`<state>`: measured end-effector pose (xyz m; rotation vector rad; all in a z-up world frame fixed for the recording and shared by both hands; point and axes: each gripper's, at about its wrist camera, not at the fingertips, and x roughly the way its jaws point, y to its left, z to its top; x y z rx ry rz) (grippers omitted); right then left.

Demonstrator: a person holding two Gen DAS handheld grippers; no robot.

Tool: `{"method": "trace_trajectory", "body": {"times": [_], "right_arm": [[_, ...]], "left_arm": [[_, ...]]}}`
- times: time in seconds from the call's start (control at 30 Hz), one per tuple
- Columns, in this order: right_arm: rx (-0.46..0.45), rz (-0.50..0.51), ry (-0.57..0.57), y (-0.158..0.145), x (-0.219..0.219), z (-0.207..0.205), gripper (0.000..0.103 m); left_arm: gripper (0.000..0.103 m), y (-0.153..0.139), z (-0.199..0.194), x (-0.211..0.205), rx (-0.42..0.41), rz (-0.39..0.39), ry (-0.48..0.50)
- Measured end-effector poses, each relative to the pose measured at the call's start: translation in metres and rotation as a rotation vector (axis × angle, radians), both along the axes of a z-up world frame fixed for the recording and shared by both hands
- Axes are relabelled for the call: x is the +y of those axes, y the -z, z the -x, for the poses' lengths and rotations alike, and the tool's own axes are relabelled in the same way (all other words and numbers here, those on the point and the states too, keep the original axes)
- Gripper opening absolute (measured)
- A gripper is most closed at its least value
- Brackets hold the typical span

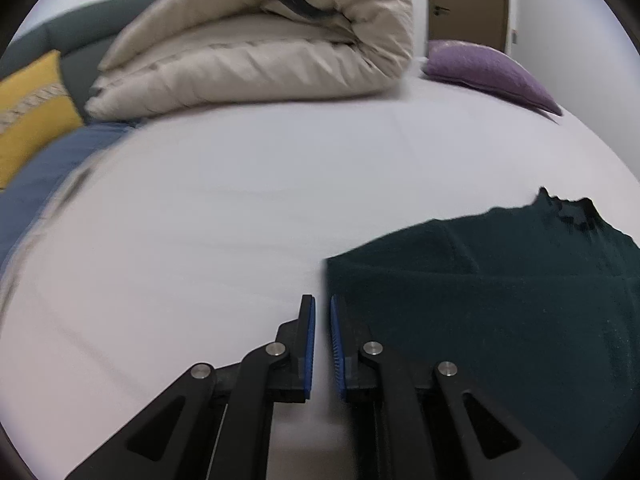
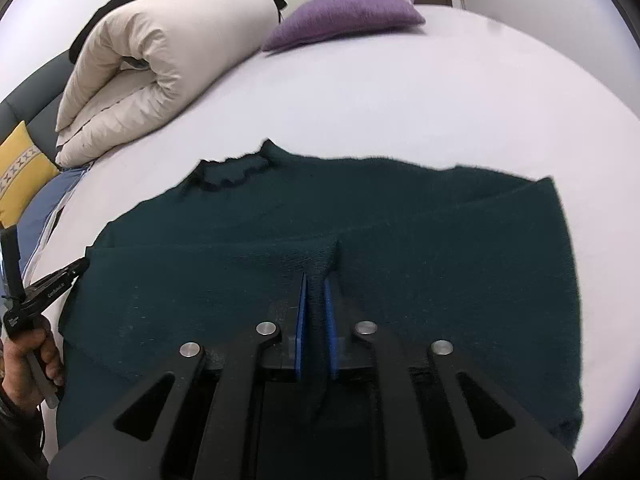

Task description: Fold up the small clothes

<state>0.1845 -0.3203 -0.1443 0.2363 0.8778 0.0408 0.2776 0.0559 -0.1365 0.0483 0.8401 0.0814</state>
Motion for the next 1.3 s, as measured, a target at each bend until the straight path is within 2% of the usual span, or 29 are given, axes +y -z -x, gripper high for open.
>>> {"method": "trace_trajectory", "body": {"times": [0.07,0.13,0.23,0.33,0.43,0.5,0.53,0.6,0.67,0.73,0.83,1.07,1.3], "right_arm": [[0.009,-0.009,0.021,-0.003,-0.005,0.004,0.01],[0.004,-0.018,0.021,-0.003,-0.008,0.012,0.012],[0.036,0.023,0.009,0.011,-0.008,0.017,0.012],[0.011,0.008,0.003,0.012,-0.014,0.024,0.012],[0.023,0.038,0.006,0.009,-0.014,0.03,0.013],[0.034,0.079,0.043,0.001,-0.016,0.042,0.014],[0.031,0.061,0.057,-0.006,-0.02,0.052,0.015],[-0.014,-0.013,0.053,-0.023,-0.03,0.082,0.027],[-0.06,-0.046,0.069,-0.039,-0.042,0.122,0.055],[-0.108,-0.101,0.072,-0.051,-0.054,0.164,0.064],[-0.103,-0.163,0.056,-0.058,-0.07,0.229,0.065],[0.004,-0.253,0.055,-0.04,-0.095,0.341,0.065],[0.086,-0.409,0.12,-0.017,-0.136,0.397,0.065]], "left_arm": [[0.01,-0.014,0.018,0.001,-0.054,0.005,0.001],[0.01,-0.017,0.03,-0.007,-0.069,-0.024,0.021],[0.011,0.013,0.026,-0.018,0.026,-0.079,0.066],[0.011,0.02,0.022,-0.017,0.031,-0.087,0.064],[0.012,0.017,0.026,-0.02,0.031,-0.138,0.082],[0.013,0.006,0.038,-0.014,0.031,-0.091,0.084],[0.017,-0.001,0.045,-0.008,0.029,-0.056,0.077],[0.03,-0.017,0.069,0.004,0.016,-0.004,0.06],[0.057,-0.027,0.103,0.016,0.013,0.074,0.072],[0.065,-0.032,0.14,0.023,0.031,0.127,0.099],[0.065,-0.029,0.196,0.033,0.112,0.231,0.158],[0.063,-0.014,0.286,0.06,0.251,0.43,0.167],[0.059,0.0,0.325,0.074,0.386,0.588,0.197]]}}
